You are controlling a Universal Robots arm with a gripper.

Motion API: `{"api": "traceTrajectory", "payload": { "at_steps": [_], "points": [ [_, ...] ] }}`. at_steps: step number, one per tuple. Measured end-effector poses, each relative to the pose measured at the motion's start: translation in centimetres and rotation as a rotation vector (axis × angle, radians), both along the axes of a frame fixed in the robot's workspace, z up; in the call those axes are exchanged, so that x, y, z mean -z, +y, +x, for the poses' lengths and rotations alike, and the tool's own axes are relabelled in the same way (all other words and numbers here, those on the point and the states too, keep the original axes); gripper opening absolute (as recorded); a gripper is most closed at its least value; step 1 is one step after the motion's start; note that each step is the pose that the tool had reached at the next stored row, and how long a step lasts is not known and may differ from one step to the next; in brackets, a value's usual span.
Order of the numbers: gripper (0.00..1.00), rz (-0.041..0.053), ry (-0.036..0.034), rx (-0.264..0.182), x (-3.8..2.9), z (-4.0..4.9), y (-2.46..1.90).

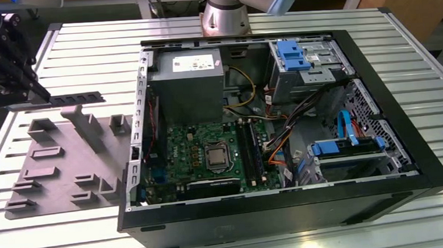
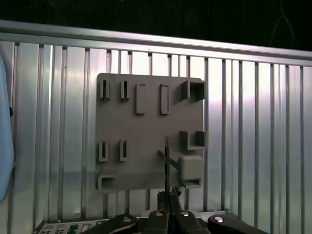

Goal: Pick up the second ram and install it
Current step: 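Pick up the second ram and move it above second insertion slot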

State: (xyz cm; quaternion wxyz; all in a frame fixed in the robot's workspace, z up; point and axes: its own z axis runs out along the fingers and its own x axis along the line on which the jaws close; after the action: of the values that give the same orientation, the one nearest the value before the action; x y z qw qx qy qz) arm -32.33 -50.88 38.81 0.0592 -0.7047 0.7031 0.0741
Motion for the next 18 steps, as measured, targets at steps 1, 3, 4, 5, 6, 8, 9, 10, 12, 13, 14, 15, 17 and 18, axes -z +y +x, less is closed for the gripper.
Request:
{"api": "traceTrajectory", "payload": {
  "at_steps": [1,3,4,5,6,8,9,10,12,13,14,15,17,18],
  "points": [
    [0.12,0.0000,-0.0001,0.000,0.00,0.09,0.00],
    [0.12,0.0000,0.0000,0.000,0.00,0.31,0.00],
    [0.12,0.0000,0.0000,0.000,0.00,0.41,0.00],
    [0.12,0.0000,0.0000,0.000,0.00,0.52,0.00],
    [0.12,0.0000,0.0000,0.000,0.00,0.64,0.00],
    [0.12,0.0000,0.0000,0.000,0.00,0.87,0.00],
    [0.12,0.0000,0.0000,0.000,0.00,0.98,0.00],
    [0.12,0.0000,0.0000,0.000,0.00,1.10,0.00],
    [0.12,0.0001,0.0000,0.000,0.00,1.29,0.00],
    [0.12,0.0000,-0.0001,0.000,0.00,1.39,0.00],
    [0.12,0.0000,0.0000,0.000,0.00,1.49,0.00],
    [0.12,0.0000,0.0000,0.000,0.00,1.58,0.00],
    [0.12,0.0000,0.0000,0.000,0.00,1.80,0.00],
    [0.12,0.0000,0.0000,0.000,0.00,1.89,0.00]
  ]
}}
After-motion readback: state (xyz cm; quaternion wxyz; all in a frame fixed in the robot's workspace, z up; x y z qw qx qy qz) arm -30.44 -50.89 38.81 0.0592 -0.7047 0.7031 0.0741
